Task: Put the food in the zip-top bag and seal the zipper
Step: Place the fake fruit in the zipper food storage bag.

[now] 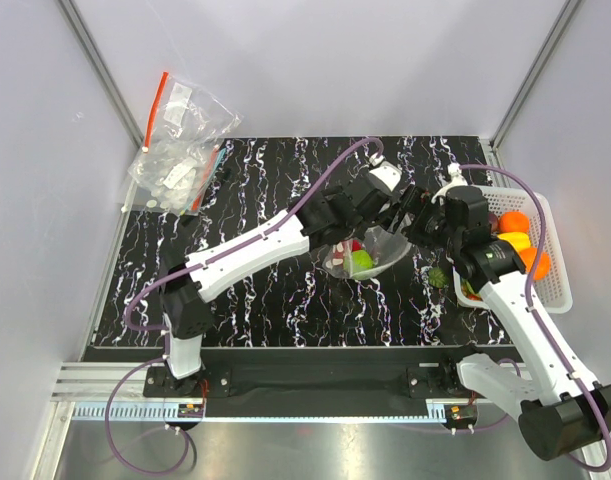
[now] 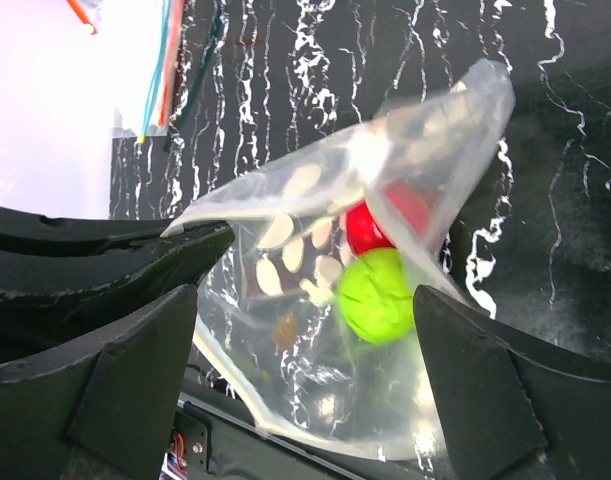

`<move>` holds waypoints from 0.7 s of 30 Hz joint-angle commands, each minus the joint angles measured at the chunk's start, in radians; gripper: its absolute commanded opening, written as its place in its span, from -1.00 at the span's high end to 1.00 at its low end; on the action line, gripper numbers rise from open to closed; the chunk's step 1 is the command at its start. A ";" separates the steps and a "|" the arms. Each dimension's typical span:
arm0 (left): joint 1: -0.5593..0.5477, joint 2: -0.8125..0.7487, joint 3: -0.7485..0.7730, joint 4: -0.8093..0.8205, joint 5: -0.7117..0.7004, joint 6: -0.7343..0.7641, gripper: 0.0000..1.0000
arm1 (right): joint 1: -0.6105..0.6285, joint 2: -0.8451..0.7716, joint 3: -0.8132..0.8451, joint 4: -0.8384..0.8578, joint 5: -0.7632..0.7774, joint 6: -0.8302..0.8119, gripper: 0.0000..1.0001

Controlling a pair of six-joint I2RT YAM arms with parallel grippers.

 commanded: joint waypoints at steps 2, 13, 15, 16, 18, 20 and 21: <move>0.000 -0.004 0.044 0.015 -0.032 -0.018 0.88 | 0.009 -0.030 0.069 -0.032 0.038 -0.012 -0.90; 0.017 -0.017 0.013 0.015 -0.039 -0.014 0.88 | 0.009 -0.088 0.136 -0.161 0.276 -0.080 -0.59; 0.025 -0.020 0.002 0.015 -0.032 -0.017 0.88 | 0.008 -0.055 0.182 -0.225 0.318 -0.084 -0.57; 0.026 -0.024 0.002 0.013 -0.031 -0.017 0.88 | 0.006 -0.041 0.199 -0.248 0.329 -0.087 -0.54; 0.026 -0.030 -0.005 0.015 -0.034 -0.018 0.88 | 0.006 -0.027 0.224 -0.277 0.358 -0.098 -0.51; 0.026 -0.044 -0.030 0.029 -0.032 -0.018 0.88 | 0.003 -0.028 0.236 -0.291 0.396 -0.109 -0.50; 0.029 -0.049 -0.036 0.036 -0.029 -0.018 0.88 | -0.012 -0.031 0.239 -0.296 0.425 -0.112 -0.50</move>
